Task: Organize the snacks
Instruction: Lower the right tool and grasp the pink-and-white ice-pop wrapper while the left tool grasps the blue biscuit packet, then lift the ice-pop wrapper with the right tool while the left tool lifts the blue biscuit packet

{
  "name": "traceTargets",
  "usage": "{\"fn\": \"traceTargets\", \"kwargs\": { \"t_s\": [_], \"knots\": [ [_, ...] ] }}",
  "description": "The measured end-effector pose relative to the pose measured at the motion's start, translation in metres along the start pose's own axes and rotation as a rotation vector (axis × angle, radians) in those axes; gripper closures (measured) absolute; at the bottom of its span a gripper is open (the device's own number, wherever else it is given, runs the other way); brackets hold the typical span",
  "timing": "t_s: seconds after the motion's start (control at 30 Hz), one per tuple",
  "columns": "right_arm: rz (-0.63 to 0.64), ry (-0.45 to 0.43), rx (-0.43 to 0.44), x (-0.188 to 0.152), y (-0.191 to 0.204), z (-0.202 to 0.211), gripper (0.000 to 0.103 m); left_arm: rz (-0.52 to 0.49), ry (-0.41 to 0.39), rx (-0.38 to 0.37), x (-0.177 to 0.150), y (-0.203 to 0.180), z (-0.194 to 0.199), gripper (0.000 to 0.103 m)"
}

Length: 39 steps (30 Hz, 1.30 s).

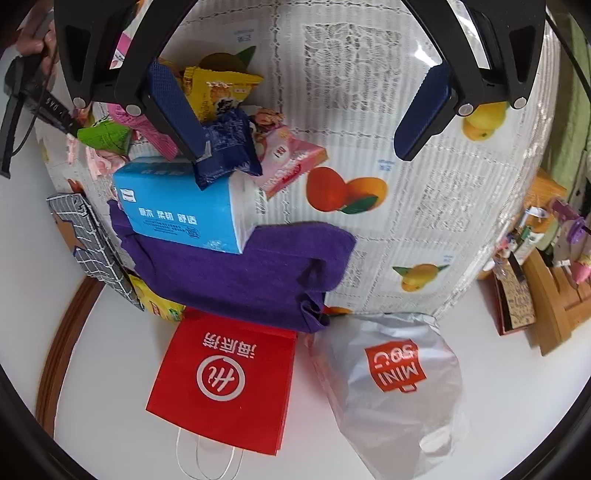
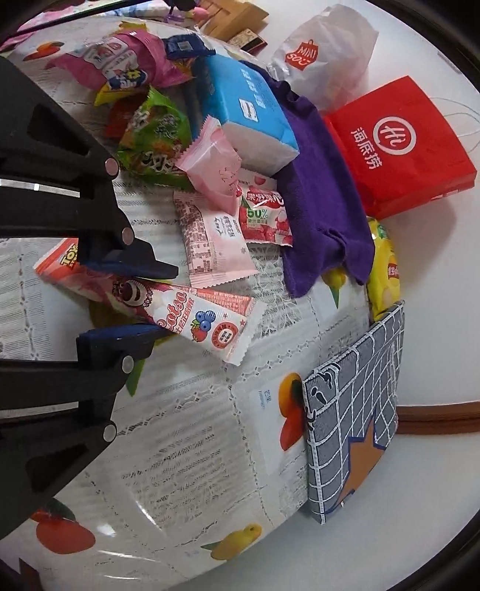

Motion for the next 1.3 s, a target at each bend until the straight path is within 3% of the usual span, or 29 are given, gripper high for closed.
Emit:
{"fn": "traceTargets", "kwargs": {
  "t_s": [0.2,0.43,0.57,0.8,0.93,1.03,1.2,1.3],
  "knots": [
    [0.022,0.042,0.051,-0.013,0.014,-0.007,0.080,-0.033,0.039,-0.043,-0.004,-0.026,-0.011,0.001],
    [0.082,0.029,0.043,-0.016,0.021,-0.006,0.078,-0.058,0.116,-0.029,-0.013,-0.046,-0.035,0.006],
    [0.100,0.022,0.053,-0.016,0.021,-0.005,0.078,-0.059,0.160,-0.022,-0.020,-0.053,-0.046,0.019],
    [0.112,0.011,0.072,-0.015,0.022,-0.006,0.077,-0.052,0.200,0.017,-0.027,-0.054,-0.061,0.033],
    [0.121,0.006,0.080,-0.016,0.023,-0.006,0.077,-0.059,0.192,0.072,-0.024,-0.044,-0.063,0.056],
    [0.122,0.009,0.086,-0.015,0.023,-0.006,0.077,-0.044,0.193,0.062,-0.022,-0.039,-0.062,0.063],
    [0.103,0.033,0.088,-0.015,0.018,-0.003,0.064,-0.039,0.187,0.047,-0.020,-0.036,-0.058,0.069],
    [0.103,0.035,0.075,-0.016,0.016,-0.001,0.064,-0.037,0.183,0.041,-0.021,-0.034,-0.054,0.071]
  ]
}}
Point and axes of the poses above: each gripper's, at about its wrist camera, not at the fingertips, and z roughly against the way its jaws point, y to its left, x to its top, the point moved 10 cm from there along -z, roughly the way its jaws point, and after that the axes turned 11 degrees about -y, right-handed, at the moved point
